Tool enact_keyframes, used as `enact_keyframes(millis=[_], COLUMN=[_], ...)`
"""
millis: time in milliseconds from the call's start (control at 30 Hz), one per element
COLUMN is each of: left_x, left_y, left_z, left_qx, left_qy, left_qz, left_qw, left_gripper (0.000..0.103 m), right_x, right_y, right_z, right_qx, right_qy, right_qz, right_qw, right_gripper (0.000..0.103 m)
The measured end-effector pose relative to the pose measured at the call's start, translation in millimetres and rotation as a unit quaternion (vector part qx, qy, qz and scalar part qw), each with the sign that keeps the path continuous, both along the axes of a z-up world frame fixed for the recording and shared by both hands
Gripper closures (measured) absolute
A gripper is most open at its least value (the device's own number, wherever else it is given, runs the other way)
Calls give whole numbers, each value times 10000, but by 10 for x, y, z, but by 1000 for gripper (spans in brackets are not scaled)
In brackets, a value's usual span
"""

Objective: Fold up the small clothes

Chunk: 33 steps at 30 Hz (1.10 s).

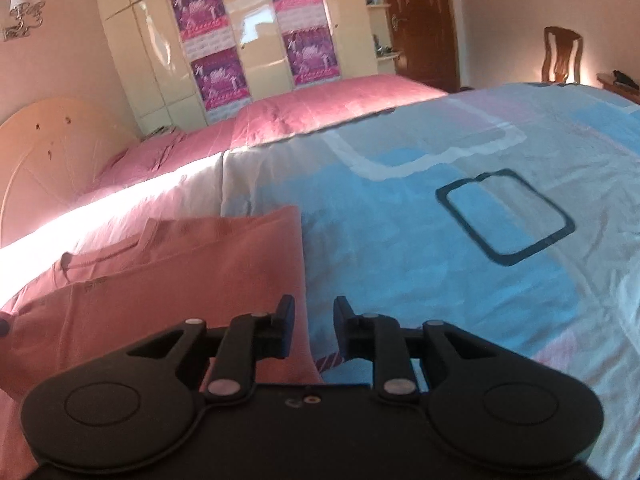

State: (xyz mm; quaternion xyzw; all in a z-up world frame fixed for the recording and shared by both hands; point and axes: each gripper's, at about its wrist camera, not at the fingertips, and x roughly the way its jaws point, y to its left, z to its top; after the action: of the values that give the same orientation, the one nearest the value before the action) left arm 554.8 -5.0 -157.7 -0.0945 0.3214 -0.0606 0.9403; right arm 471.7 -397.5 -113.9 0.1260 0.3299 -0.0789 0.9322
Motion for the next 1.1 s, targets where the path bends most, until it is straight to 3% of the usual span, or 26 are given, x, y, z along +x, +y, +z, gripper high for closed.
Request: enact_keyframes(millis=[100,267,367,467,533,600,667,767,867,900,967,1000,1067,1100], left_x=[30,51,97,160,165,74,65,140,225,237,257,282,287,272], left_y=[-10,-61,-51,-103,-73,-101,-303,-731,-842,-780,-611,-546,-589,-649], left_z=[-109,-104,-89,-73,-1,153,227,123,-24,-51,-82,-75,-64,-56], left_qx=[60,165,388,846,931,855,625,675,807,794,793,711,839,954], left_qy=[162,157,167,189,124,-313,-372,-105,91,104,139,163,157,137], left_qz=[-67,-109,-54,-112,130,281,-195,-998,-1044,-946,-845,-868,-892,-882], left_qw=[9998,9997,9991,9962,9955,9954,9972,9927,9912,9923,9932,9935,9924,9914], left_gripper=[99,98,81,65,63,63,63,63,63,63,64,64,64,64], right_x=[71,116,263,566,745,841,897,1007,1066,1075,1112,1145,1161,1164], right_y=[48,135,141,126,64,27,141,534,684,644,439,237,7,23], right_z=[-122,-146,-115,-155,-128,-30,59,-7,-100,-118,-125,-134,-109,-90], right_qx=[17,-329,-408,-679,-775,-712,-584,-732,-810,-894,-1152,-1091,-718,-818], right_qy=[293,314,241,450,435,296,80,109,222,244,372,452,504,549], right_qz=[266,384,513,661,541,428,750,1582,1978,1952,1357,948,793,836], right_qw=[9992,9982,9976,9945,9946,9961,9954,9846,9766,9764,9833,9885,9930,9916], right_gripper=[85,86,87,88,88,88,88,90,89,89,91,103,103,103])
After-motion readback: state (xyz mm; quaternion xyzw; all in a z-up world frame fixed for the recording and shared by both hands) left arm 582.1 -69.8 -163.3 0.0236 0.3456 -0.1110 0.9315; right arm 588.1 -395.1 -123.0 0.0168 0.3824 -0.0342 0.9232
